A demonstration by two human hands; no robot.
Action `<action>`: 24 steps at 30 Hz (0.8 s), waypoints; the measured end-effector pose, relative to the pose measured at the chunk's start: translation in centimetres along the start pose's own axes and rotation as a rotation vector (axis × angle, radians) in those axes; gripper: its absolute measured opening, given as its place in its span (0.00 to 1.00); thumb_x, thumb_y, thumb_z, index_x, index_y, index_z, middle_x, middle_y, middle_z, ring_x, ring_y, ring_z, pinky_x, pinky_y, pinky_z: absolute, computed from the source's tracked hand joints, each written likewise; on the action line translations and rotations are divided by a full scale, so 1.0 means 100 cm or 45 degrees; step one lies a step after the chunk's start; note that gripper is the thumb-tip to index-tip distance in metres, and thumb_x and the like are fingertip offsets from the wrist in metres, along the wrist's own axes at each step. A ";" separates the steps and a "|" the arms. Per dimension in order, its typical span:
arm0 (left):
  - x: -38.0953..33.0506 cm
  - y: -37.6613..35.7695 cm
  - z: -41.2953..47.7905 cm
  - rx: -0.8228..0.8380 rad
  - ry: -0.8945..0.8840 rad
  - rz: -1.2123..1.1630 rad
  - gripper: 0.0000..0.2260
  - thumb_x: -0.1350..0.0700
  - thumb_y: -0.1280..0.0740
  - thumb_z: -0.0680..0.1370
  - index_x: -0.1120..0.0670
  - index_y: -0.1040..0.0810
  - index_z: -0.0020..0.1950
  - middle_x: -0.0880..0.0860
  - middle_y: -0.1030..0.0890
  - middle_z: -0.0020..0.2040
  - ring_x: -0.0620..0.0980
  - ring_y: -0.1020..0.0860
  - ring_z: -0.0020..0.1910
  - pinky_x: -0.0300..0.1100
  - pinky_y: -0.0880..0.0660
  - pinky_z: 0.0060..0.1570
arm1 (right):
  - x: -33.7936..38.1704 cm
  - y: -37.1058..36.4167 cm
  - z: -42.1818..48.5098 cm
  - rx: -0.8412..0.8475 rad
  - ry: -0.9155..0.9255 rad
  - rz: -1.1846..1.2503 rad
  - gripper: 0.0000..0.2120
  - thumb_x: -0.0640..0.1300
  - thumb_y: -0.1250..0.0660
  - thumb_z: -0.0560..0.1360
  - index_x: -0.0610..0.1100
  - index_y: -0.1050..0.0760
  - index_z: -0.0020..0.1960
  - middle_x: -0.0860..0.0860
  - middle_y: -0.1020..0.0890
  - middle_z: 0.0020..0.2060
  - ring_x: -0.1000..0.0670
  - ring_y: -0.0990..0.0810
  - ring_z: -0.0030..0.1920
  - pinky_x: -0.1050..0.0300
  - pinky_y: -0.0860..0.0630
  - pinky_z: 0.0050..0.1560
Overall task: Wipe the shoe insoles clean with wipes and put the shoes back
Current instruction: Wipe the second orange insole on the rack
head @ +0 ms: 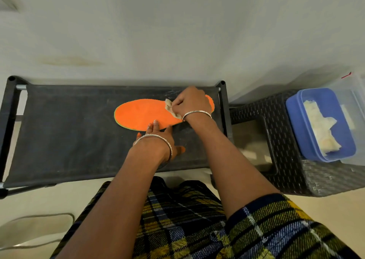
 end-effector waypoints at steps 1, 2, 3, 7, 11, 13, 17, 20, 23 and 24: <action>0.000 0.000 0.000 -0.001 -0.005 0.001 0.39 0.37 0.40 0.78 0.44 0.60 0.79 0.58 0.64 0.78 0.59 0.60 0.78 0.61 0.51 0.75 | -0.007 0.004 0.002 -0.021 -0.062 -0.037 0.12 0.55 0.26 0.69 0.49 0.15 0.48 0.48 0.15 0.48 0.45 0.17 0.50 0.51 0.19 0.48; 0.000 0.000 -0.001 -0.002 -0.009 0.004 0.39 0.36 0.40 0.78 0.45 0.60 0.79 0.57 0.64 0.78 0.59 0.60 0.78 0.61 0.51 0.75 | -0.015 0.008 0.004 -0.056 -0.119 -0.076 0.16 0.57 0.25 0.68 0.47 0.16 0.49 0.47 0.15 0.49 0.44 0.17 0.50 0.52 0.19 0.47; 0.000 0.001 -0.001 -0.004 -0.011 0.007 0.38 0.36 0.40 0.78 0.45 0.60 0.79 0.57 0.64 0.79 0.59 0.60 0.78 0.61 0.51 0.74 | -0.021 0.012 0.005 -0.096 -0.164 -0.101 0.18 0.59 0.25 0.68 0.46 0.17 0.50 0.46 0.16 0.49 0.43 0.17 0.51 0.54 0.21 0.44; 0.000 0.001 -0.001 0.000 -0.008 0.015 0.39 0.36 0.41 0.78 0.45 0.60 0.79 0.57 0.64 0.79 0.59 0.60 0.78 0.62 0.50 0.74 | -0.023 0.014 0.005 -0.161 -0.166 -0.105 0.16 0.53 0.23 0.70 0.44 0.18 0.51 0.45 0.17 0.51 0.42 0.17 0.52 0.54 0.22 0.44; -0.002 0.001 -0.001 -0.014 -0.013 -0.004 0.38 0.37 0.40 0.78 0.44 0.60 0.79 0.58 0.64 0.78 0.60 0.60 0.78 0.61 0.50 0.74 | 0.000 -0.002 0.000 -0.051 0.030 0.055 0.03 0.46 0.25 0.71 0.49 0.13 0.44 0.51 0.14 0.44 0.48 0.17 0.48 0.55 0.20 0.47; -0.002 0.000 0.000 -0.013 -0.013 -0.003 0.38 0.36 0.40 0.78 0.43 0.60 0.79 0.58 0.64 0.78 0.60 0.60 0.78 0.61 0.50 0.74 | 0.005 -0.004 -0.001 -0.027 0.062 0.063 0.03 0.46 0.26 0.71 0.50 0.13 0.44 0.51 0.14 0.45 0.48 0.18 0.49 0.54 0.20 0.48; 0.001 0.000 0.002 -0.009 -0.027 -0.008 0.38 0.37 0.40 0.78 0.44 0.60 0.79 0.57 0.64 0.79 0.60 0.60 0.78 0.61 0.50 0.74 | -0.015 0.005 0.005 -0.119 -0.139 -0.038 0.16 0.56 0.24 0.69 0.47 0.16 0.50 0.47 0.16 0.50 0.44 0.17 0.50 0.50 0.18 0.48; 0.003 0.000 0.002 -0.001 -0.039 -0.001 0.38 0.36 0.40 0.78 0.45 0.59 0.79 0.57 0.63 0.79 0.60 0.59 0.78 0.61 0.50 0.75 | -0.037 0.022 0.005 -0.246 -0.279 -0.029 0.20 0.56 0.24 0.70 0.44 0.20 0.55 0.44 0.19 0.54 0.40 0.18 0.54 0.50 0.21 0.49; 0.002 0.000 0.001 -0.006 -0.037 0.003 0.38 0.36 0.41 0.78 0.45 0.59 0.79 0.57 0.63 0.79 0.60 0.59 0.78 0.60 0.50 0.75 | -0.036 0.024 0.002 -0.266 -0.260 -0.006 0.13 0.50 0.25 0.73 0.44 0.19 0.54 0.43 0.18 0.54 0.40 0.18 0.54 0.51 0.21 0.49; 0.001 0.000 0.001 -0.009 -0.037 0.004 0.38 0.36 0.41 0.78 0.45 0.59 0.79 0.58 0.63 0.79 0.60 0.59 0.78 0.60 0.50 0.75 | -0.031 0.020 0.001 -0.251 -0.225 0.025 0.10 0.48 0.26 0.73 0.44 0.18 0.52 0.44 0.17 0.52 0.41 0.17 0.53 0.52 0.20 0.50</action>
Point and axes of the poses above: each hand's wrist, its own z-axis towards the middle knuckle, its own y-axis out of the back of the hand, x = y × z, the point moved 6 cm from there along z, towards the middle knuckle
